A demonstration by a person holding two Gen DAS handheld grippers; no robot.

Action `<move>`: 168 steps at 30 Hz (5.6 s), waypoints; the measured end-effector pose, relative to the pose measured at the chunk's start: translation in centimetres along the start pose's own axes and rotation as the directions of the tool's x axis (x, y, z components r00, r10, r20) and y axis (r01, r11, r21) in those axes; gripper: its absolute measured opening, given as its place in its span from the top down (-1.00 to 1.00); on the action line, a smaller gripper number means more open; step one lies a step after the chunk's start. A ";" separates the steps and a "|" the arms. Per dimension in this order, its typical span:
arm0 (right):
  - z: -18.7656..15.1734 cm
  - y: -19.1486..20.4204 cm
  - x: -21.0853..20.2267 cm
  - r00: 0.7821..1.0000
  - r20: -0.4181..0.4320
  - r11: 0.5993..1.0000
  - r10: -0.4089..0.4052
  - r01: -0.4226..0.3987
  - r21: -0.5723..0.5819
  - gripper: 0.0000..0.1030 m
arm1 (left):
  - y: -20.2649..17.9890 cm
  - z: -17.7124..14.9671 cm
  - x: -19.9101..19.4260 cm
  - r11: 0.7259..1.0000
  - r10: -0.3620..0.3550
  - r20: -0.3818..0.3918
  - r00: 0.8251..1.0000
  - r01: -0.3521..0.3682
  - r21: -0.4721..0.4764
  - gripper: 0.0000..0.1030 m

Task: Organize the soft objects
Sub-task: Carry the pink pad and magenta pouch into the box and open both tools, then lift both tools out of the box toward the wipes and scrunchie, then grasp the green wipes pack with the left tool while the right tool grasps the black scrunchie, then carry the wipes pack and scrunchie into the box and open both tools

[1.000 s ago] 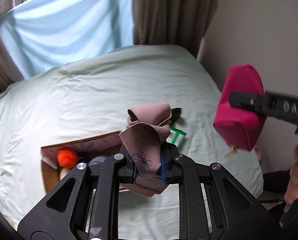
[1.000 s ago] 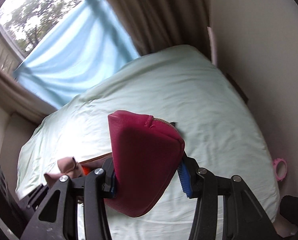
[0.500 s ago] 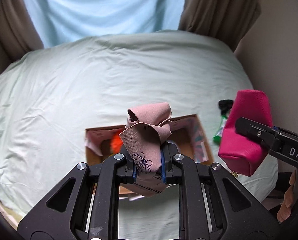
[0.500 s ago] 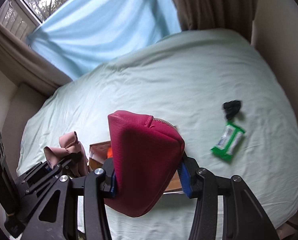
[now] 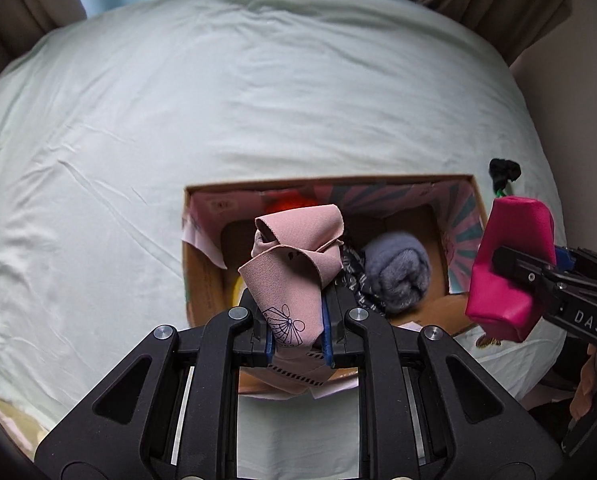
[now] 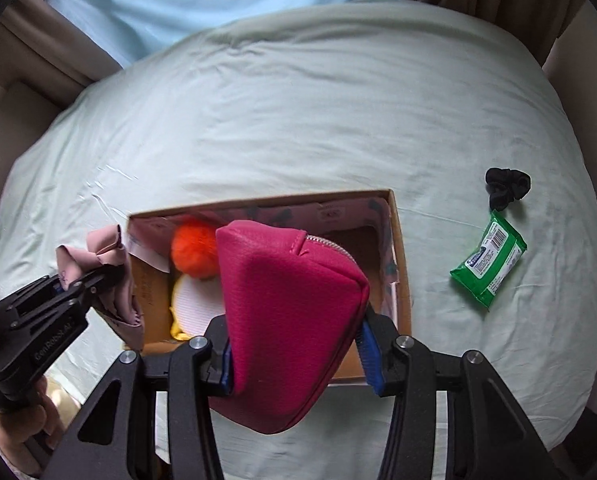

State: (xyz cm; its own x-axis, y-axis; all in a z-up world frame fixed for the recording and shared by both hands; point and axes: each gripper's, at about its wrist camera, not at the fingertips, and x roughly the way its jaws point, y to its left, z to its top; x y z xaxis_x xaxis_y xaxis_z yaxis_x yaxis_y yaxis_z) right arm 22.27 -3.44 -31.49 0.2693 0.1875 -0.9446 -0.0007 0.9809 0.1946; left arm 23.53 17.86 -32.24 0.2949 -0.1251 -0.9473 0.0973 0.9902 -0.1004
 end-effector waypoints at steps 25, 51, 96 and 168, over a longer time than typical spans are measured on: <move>3.3 -2.1 6.3 0.995 -0.097 0.996 0.010 -0.019 -0.092 -1.00 | -1.3 -1.0 5.1 0.997 0.047 -0.135 0.990 -0.037 0.074 -0.99; -2.7 1.3 -10.9 0.979 0.205 0.996 -0.016 0.034 -0.083 -1.00 | -1.4 -5.0 -13.8 0.998 0.062 0.170 0.983 -0.065 0.012 -0.99; -0.2 -25.3 -17.3 0.898 0.434 0.972 0.071 0.036 -0.232 -1.00 | -33.9 -2.3 -7.2 0.989 -0.024 0.296 0.955 -0.019 0.144 -0.99; 0.9 -24.7 -14.7 0.920 0.384 0.908 0.076 0.095 -0.409 0.46 | -33.8 -0.4 -5.1 0.960 -0.114 0.203 0.972 0.055 0.273 0.23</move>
State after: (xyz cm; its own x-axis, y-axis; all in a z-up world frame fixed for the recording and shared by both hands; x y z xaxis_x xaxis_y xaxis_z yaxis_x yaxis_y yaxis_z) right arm 19.22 -30.46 -22.19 0.6178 0.2274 -0.7527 -0.3684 0.9294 -0.0216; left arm 18.36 -14.96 -24.09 0.4690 -0.2469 -0.8480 0.3694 0.9269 -0.0656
